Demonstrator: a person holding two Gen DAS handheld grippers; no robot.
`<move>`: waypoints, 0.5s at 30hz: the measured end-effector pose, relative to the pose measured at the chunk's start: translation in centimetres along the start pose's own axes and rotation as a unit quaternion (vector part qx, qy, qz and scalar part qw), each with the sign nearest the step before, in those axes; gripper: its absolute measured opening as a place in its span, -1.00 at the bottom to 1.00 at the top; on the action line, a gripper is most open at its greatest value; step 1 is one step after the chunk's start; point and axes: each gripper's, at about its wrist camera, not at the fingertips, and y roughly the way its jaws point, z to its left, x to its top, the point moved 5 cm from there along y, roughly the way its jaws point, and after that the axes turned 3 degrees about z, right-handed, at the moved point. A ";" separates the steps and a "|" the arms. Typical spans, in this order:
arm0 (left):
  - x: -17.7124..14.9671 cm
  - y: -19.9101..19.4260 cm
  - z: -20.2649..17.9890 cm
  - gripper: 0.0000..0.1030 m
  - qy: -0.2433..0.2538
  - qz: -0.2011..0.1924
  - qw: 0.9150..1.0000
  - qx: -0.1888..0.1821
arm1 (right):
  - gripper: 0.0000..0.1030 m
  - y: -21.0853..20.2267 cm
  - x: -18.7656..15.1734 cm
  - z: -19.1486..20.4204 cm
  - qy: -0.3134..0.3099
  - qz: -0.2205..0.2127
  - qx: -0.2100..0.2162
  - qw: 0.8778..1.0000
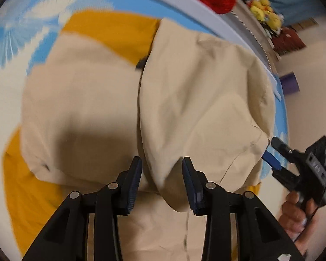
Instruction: Fold large clothes
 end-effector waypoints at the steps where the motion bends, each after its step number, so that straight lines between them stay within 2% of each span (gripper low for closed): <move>1: 0.0 0.1 0.2 -0.44 -0.009 0.003 1.000 -0.008 | -0.26 0.3 0.1 0.1 -0.003 -0.002 -0.002 1.000; 2: -0.1 0.0 0.1 -0.56 -0.016 0.003 1.000 -0.017 | -0.79 0.5 0.1 0.2 -0.008 -0.002 -0.002 1.000; 3: 0.0 -0.3 -0.1 -0.93 -0.016 -0.004 1.000 -0.021 | -0.92 0.5 0.1 0.2 -0.006 -0.005 0.001 1.000; 6: 0.7 -3.2 -2.4 -0.96 0.027 -0.053 0.998 -0.031 | -0.97 -1.4 0.7 1.0 -0.006 -0.038 0.040 0.998; 8: 0.4 -5.1 -5.1 -0.97 0.084 -0.083 0.992 -0.037 | -0.97 -3.5 1.0 2.1 -0.022 -0.072 0.059 0.995; 9: 0.1 -5.2 -5.8 -0.97 0.107 -0.086 0.990 -0.026 | -0.98 -4.7 1.0 2.6 -0.032 -0.091 0.059 0.994; 10: -0.3 -4.6 -6.2 -0.96 0.122 -0.080 0.989 -0.010 | -0.98 -5.3 0.9 2.5 -0.037 -0.100 0.042 0.993; 12: -1.5 -0.9 -5.2 -0.94 0.140 -0.017 0.989 0.051 | -0.98 -4.7 0.3 1.2 -0.024 -0.086 -0.001 0.996; 14: -2.7 2.4 -3.3 -0.93 0.127 0.039 0.986 0.099 | -0.98 -1.9 -0.9 -1.4 0.011 -0.023 -0.053 0.998; 15: -3.3 3.7 -2.6 -0.94 0.125 0.054 0.983 0.124 | -0.98 0.4 -2.2 -3.5 0.046 0.022 -0.070 0.996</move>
